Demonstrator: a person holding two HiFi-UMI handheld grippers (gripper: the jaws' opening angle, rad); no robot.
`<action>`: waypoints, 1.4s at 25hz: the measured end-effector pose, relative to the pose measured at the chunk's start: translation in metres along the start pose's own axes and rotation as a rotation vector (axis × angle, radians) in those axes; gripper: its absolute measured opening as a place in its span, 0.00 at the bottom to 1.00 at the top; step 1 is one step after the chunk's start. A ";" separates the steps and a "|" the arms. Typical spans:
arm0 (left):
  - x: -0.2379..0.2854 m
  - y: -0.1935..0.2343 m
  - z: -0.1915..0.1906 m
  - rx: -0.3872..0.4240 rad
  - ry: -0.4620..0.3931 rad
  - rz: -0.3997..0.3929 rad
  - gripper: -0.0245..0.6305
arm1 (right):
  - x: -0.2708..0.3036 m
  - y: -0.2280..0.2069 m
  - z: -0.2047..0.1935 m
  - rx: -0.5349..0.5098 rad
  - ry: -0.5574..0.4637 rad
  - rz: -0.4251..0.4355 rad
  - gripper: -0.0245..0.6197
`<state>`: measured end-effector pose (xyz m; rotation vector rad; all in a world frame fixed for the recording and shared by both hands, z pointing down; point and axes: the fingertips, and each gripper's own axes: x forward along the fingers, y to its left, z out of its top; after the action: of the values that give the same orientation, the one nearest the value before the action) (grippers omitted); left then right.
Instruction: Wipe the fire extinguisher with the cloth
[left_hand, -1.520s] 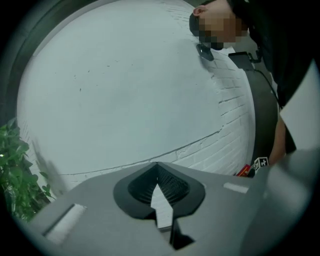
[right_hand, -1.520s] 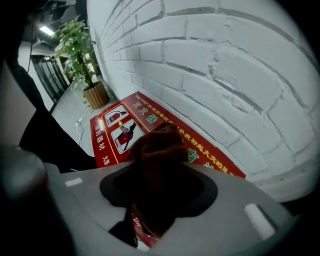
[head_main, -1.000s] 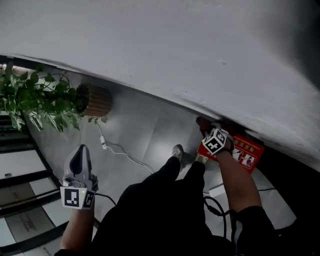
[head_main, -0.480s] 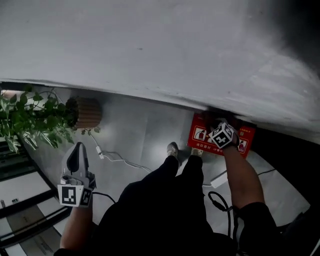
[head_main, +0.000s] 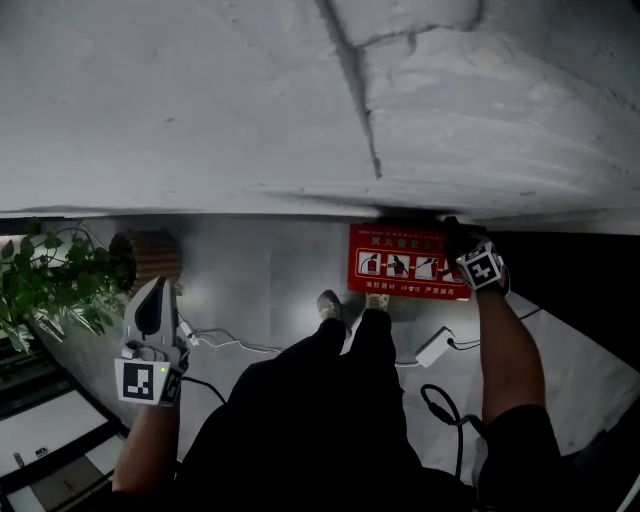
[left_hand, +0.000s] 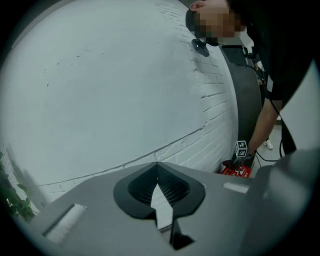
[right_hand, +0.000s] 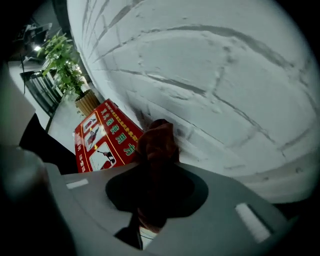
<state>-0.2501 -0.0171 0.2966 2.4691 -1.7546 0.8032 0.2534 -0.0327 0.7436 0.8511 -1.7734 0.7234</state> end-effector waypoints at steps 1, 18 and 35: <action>0.000 0.002 0.000 -0.008 -0.002 0.001 0.04 | -0.003 -0.008 -0.009 0.022 0.014 -0.010 0.15; -0.102 0.063 -0.056 -0.136 0.042 0.260 0.04 | 0.061 0.235 0.154 -0.488 -0.141 0.197 0.16; -0.082 0.042 -0.028 -0.074 -0.011 0.157 0.04 | 0.036 0.133 0.044 -0.275 0.004 0.091 0.15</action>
<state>-0.3179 0.0477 0.2755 2.3171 -1.9643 0.7208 0.1125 0.0012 0.7522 0.5874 -1.8654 0.5223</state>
